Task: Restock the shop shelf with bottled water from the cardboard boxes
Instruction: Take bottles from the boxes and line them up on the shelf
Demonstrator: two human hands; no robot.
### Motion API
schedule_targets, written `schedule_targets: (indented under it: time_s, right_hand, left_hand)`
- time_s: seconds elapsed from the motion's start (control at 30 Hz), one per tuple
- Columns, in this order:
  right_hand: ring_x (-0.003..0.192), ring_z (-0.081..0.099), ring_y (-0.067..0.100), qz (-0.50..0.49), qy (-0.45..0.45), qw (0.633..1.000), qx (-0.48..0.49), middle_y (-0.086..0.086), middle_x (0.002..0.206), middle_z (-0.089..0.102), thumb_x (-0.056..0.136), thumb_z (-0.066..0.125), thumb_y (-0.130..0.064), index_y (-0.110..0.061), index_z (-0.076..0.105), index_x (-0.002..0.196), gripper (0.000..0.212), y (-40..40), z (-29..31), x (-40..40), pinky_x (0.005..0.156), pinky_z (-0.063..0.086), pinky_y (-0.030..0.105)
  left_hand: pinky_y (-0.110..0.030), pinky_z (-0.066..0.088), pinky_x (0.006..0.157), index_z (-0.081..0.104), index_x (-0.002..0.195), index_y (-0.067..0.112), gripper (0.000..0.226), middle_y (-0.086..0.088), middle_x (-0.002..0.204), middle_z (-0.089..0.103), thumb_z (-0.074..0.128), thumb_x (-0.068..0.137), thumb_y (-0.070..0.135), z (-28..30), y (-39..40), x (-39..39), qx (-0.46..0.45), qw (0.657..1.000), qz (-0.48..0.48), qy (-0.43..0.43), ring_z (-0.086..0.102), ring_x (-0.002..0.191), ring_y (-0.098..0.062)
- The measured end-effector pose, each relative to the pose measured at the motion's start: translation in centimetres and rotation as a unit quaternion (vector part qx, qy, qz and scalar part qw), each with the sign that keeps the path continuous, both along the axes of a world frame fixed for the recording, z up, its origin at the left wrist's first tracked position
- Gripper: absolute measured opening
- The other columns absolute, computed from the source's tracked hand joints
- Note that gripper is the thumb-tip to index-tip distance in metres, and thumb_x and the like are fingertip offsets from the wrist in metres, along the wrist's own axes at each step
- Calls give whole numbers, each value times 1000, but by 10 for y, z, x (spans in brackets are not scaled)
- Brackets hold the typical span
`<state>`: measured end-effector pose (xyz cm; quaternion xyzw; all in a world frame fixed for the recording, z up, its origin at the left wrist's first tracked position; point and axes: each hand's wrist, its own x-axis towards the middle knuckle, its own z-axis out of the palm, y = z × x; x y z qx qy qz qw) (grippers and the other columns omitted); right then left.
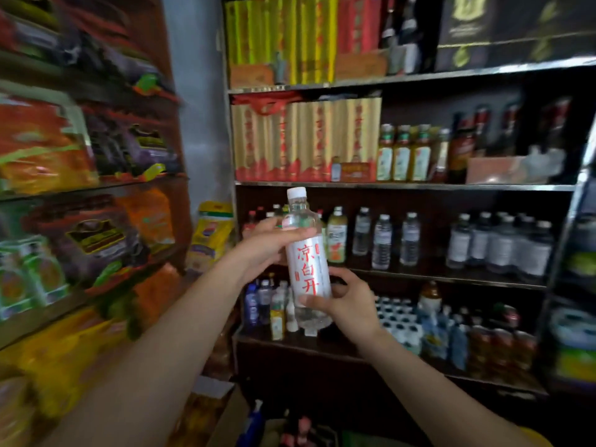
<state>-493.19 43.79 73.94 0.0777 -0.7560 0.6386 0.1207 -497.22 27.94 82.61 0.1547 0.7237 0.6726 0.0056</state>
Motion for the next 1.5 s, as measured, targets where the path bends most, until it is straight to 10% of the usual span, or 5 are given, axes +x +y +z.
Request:
schedule_targets:
  time_s: [0.1,0.27,0.43,0.97,1.5]
  right_hand:
    - [81,70,7,-38,3,999,13,-4,89,71,60,90,-22,-26,51,109,62,48,1,-18,72,57,26]
    - [83,70,8,-96,-14,995,10,-2,99,72,61,90,-25,-16,53,125,75,108,-10,-53,76,59,31]
    - [84,70,7,-154,-11,988,-14,-1,102,71,64,88,-21,-16,52,130,76,153,-20,-94,68,58,21]
    - [81,68,2,-367,-21,930,22,-12,95,68,66,87,-24,-25,52,135,78,288,-47,-217,70,59,24]
    - [91,65,-3,-396,-30,916,61,-15,99,70,66,86,-23,-28,59,128,67,476,-104,-315,84,56,23]
  left_hand:
    - [-38,51,90,56,120,16,80,-3,112,69,88,50,39,-1,52,-31,5,1000,-17,1,65,105,-19]
    - [-40,49,95,59,103,24,40,0,104,69,81,70,26,-12,121,-87,-19,998,-62,-3,65,103,-19]
    - [-41,53,90,64,103,31,65,2,104,71,88,46,52,-19,176,-148,-50,993,-97,35,67,98,-16]
    - [-16,53,61,61,114,22,46,4,93,67,80,72,27,-42,345,-307,-70,960,-266,57,67,89,-11]
    - [-39,55,89,67,113,21,70,4,104,73,89,50,44,-94,538,-403,-95,962,-252,53,67,100,-11]
